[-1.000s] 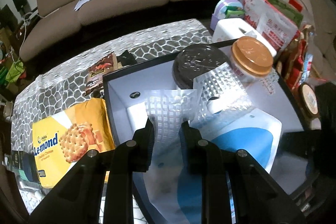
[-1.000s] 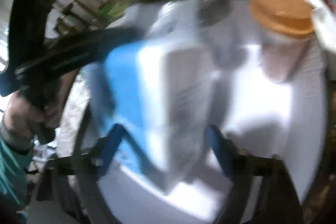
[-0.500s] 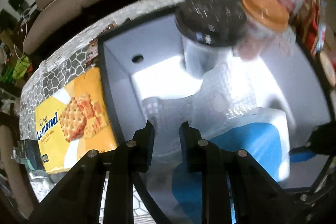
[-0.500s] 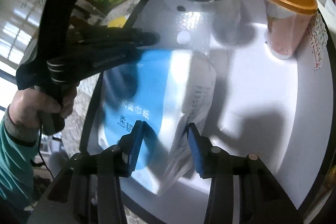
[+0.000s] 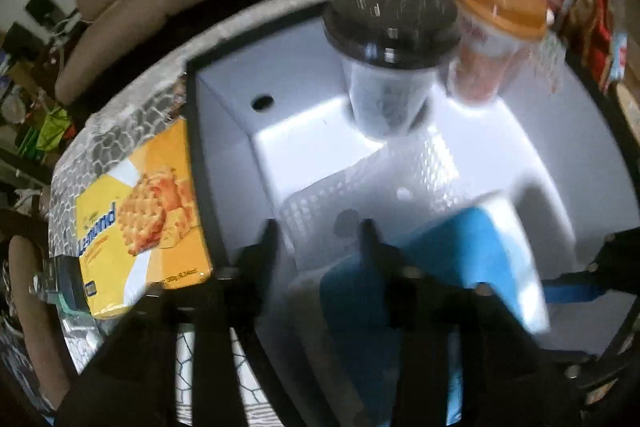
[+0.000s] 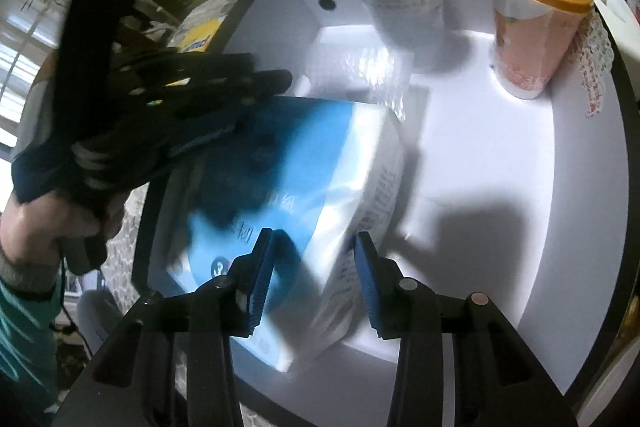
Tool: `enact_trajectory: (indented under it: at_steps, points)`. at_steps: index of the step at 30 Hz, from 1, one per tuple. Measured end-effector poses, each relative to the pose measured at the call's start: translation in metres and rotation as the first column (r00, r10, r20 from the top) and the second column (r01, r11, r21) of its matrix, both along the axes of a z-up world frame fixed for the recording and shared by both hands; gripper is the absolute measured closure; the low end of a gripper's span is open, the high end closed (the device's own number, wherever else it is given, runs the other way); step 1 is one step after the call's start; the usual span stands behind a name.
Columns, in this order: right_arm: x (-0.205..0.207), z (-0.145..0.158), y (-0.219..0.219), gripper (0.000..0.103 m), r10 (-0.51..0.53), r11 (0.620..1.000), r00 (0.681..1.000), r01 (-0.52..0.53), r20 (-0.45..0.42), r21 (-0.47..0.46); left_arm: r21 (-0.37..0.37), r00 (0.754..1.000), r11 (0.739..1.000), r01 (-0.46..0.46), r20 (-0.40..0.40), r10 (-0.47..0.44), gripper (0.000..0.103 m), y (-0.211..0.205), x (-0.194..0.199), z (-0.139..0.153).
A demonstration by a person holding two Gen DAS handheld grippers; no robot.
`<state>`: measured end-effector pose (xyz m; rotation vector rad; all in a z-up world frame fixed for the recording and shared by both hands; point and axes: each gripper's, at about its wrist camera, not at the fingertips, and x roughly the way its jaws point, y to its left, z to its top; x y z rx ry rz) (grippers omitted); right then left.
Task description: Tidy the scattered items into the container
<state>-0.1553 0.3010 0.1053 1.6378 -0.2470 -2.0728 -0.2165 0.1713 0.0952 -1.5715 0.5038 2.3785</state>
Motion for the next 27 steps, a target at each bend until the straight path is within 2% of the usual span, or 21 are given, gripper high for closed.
enact_trajectory:
  at_steps: [1,2,3,5,7,9,11,14,16,21,24,27]
  points:
    - [-0.001,0.000,0.000,0.060,-0.001,1.000,1.000,0.001,0.002,0.000,0.057,1.000,0.998,-0.004,-0.002,0.004,0.041,-0.002,0.003,0.008]
    - [-0.002,0.001,-0.001,0.058,-0.005,1.000,1.000,0.005,-0.001,0.005,0.095,1.000,0.995,-0.023,-0.008,0.024,0.026,-0.005,0.006,0.015]
    - [-0.003,0.002,-0.001,0.056,-0.009,1.000,1.000,0.009,-0.004,0.015,0.135,0.999,0.990,-0.045,-0.018,0.048,0.021,-0.011,0.011,0.023]
    - [-0.005,0.006,-0.003,0.055,-0.012,0.999,1.000,0.012,-0.013,0.033,0.200,0.998,0.978,-0.052,-0.015,0.056,0.021,-0.020,0.018,0.034]
    - [0.004,0.015,0.003,0.055,-0.034,0.998,0.998,0.036,-0.055,0.041,0.225,0.998,0.973,-0.055,-0.024,0.062,0.021,-0.030,0.026,0.041]
    - [0.006,0.023,0.006,0.049,-0.060,0.995,0.989,0.071,-0.132,0.075,0.249,0.997,0.967,-0.056,-0.030,0.065,0.021,-0.037,0.035,0.046]
    - [0.023,0.025,0.015,0.035,-0.066,0.982,0.973,0.102,-0.223,0.156,0.287,0.996,0.956,-0.065,-0.045,0.081,0.021,-0.048,0.045,0.050]
    - [0.036,0.023,0.012,0.034,-0.053,0.964,0.948,0.131,-0.315,0.233,0.330,0.990,0.940,-0.084,-0.075,0.115,0.021,-0.063,0.059,0.052]
    - [0.041,0.020,0.007,0.034,-0.060,0.957,0.940,0.150,-0.337,0.248,0.337,0.987,0.936,-0.104,-0.084,0.140,0.021,-0.074,0.069,0.052]
    - [0.030,0.015,0.001,0.034,-0.115,0.962,0.945,0.183,-0.305,0.202,0.374,0.986,0.918,-0.134,-0.043,0.161,0.021,-0.091,0.083,0.044]
    - [0.015,0.010,0.000,0.034,-0.175,0.969,0.955,0.210,-0.239,0.129,0.387,0.985,0.911,-0.143,-0.029,0.167,0.021,-0.097,0.090,0.042]
    - [0.008,0.002,-0.006,0.036,-0.188,0.969,0.963,0.214,-0.193,0.124,0.388,0.987,0.912,-0.136,-0.029,0.160,0.021,-0.100,0.096,0.042]
